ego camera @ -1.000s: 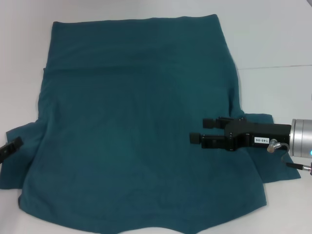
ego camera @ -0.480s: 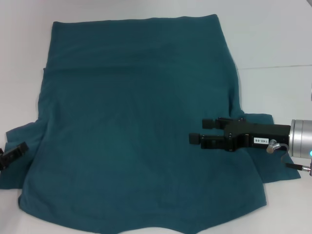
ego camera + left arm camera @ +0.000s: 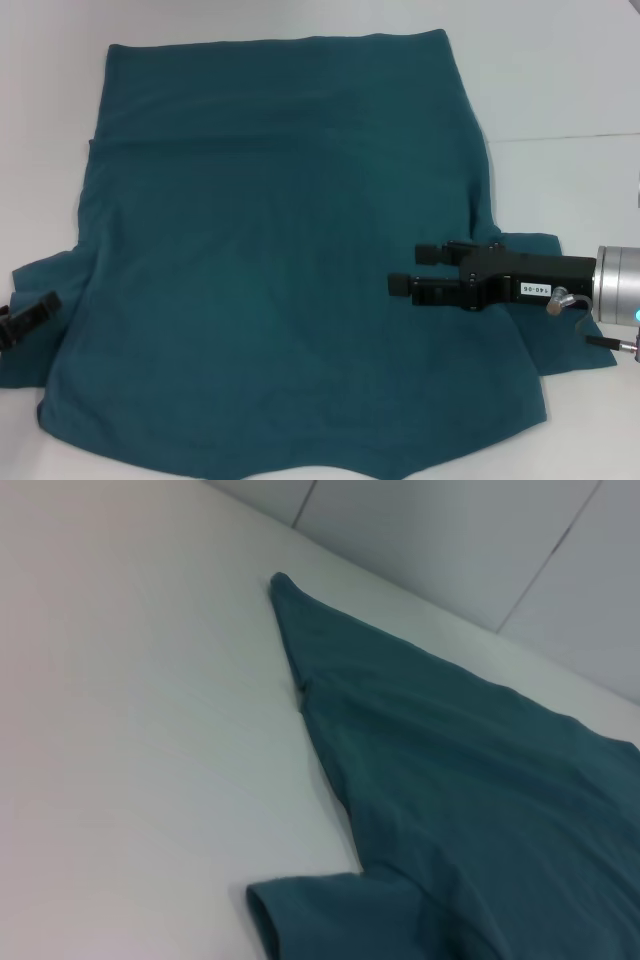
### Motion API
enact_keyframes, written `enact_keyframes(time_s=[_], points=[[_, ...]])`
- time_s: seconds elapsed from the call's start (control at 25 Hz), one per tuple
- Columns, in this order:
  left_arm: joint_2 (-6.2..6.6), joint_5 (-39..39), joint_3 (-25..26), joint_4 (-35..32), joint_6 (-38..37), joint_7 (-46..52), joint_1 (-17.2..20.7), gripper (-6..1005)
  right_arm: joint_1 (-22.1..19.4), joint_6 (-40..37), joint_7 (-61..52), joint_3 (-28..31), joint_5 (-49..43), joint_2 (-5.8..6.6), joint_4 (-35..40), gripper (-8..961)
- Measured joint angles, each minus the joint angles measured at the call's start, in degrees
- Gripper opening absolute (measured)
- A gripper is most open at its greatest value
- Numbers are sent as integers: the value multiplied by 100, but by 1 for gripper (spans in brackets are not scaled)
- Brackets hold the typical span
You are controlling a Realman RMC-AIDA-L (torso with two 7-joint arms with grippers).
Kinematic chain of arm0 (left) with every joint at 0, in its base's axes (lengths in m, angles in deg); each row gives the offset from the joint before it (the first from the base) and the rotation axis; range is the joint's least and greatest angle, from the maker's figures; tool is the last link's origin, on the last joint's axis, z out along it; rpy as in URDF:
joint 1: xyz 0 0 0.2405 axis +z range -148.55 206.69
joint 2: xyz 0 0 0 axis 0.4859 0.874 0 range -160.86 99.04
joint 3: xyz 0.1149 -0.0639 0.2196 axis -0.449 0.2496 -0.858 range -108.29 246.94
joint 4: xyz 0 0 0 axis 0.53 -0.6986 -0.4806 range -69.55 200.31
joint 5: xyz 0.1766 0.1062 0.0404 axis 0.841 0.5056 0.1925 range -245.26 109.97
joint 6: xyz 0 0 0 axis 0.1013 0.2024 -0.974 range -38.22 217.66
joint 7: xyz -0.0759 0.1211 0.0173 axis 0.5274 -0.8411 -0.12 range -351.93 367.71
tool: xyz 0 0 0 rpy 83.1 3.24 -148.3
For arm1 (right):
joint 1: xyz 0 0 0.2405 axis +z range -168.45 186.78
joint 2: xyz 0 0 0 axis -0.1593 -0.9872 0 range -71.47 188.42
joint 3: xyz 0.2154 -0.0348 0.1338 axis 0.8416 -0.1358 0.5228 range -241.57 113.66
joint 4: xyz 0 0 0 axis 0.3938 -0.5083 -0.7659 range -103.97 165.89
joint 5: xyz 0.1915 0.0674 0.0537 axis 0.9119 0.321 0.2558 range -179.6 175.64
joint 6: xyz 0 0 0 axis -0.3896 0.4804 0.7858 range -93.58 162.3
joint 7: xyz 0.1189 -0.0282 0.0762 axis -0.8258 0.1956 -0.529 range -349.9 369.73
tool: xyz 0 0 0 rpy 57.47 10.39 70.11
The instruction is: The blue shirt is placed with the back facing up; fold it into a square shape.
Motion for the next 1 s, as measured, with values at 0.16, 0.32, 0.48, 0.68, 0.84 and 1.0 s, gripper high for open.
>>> enact_keyframes(time_s=[0.16, 0.32, 0.48, 0.68, 0.84, 1.0], points=[[-7, -101, 94, -3, 51, 14, 3, 874, -4, -2, 0, 0, 2, 0, 0, 896], [-28, -127, 105, -3, 157, 23, -1, 871, -19, -2, 0, 0, 5, 0, 0, 896], [-34, -127, 93, 2, 187, 25, -3, 735, -38, -3, 0, 0, 8, 0, 0, 896], [-43, -98, 85, 5, 187, 27, -24, 428, -42, 0, 0, 0, 8, -8, 0, 896], [-44, -87, 82, 7, 187, 29, -33, 266, -41, 2, 0, 35, 32, -9, 0, 897], [-44, -84, 80, 7, 187, 30, -38, 132, -43, 4, 7, 60, 80, -9, 0, 897]])
